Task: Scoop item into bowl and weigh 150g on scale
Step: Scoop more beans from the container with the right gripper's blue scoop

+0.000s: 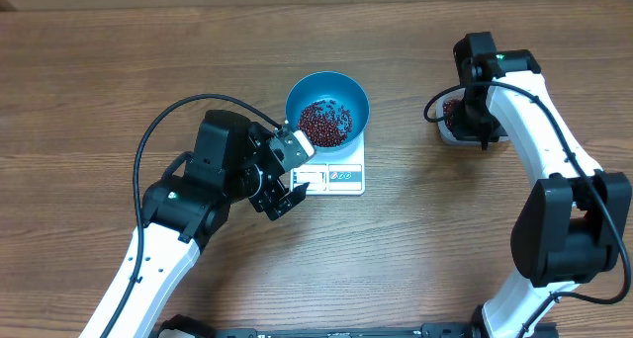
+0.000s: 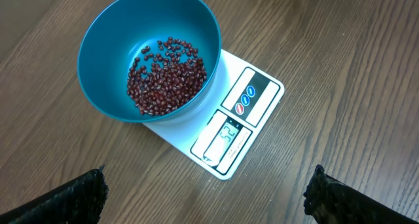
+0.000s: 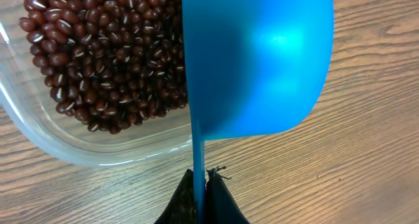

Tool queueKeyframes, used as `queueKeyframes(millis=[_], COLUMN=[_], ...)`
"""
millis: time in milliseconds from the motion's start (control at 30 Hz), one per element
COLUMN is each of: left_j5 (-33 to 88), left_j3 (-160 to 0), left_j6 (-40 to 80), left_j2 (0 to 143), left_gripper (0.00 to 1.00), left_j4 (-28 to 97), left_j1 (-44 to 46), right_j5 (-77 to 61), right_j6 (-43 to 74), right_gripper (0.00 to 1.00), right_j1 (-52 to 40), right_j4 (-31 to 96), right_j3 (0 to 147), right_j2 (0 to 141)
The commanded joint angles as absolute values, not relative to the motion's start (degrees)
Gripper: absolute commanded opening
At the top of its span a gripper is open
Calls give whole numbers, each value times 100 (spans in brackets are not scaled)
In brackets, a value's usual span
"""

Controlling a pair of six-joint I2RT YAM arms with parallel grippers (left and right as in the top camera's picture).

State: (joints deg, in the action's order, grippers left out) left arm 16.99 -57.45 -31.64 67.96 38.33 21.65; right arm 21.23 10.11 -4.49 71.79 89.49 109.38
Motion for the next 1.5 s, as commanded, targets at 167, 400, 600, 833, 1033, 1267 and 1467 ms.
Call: queueKeyframes(millis=[167,400,600,833,1033,1267,1467], left_j5=[1743,1743,1743,1743,1743,1745,1745], left_j3=[-5902,-5902,-5902,-5902,-5902,-5902,-5902], left_j6=[-3065,-3065,-3065,-3065,-3065,-3065,-3065], left_j2=[6816,6816,6816,6816,6816,6814,6816], left_gripper=[100,99,99,100,99,100,100], left_j4=[3839,3839,3839,3839,3839,3839,3839], left_j1=[2139,2139,2139,2139,2139,2139,2139], right_j5=[1946,1844,1509,1400,1181,803,628], right_j6=[1052,1050,1072,1044,993,869,851], right_gripper=[4,4,4,4,4,4,4], right_j1=[-578,-705,-707,-707,-707,-707,-701], right_j4=[7203,7175,6882,6814,6779,6646,6604], right_j3=[8882,8831,8361,8132,8138,8141,8149], right_j2=[10748,10748,10748,10748,10748,10748,10746])
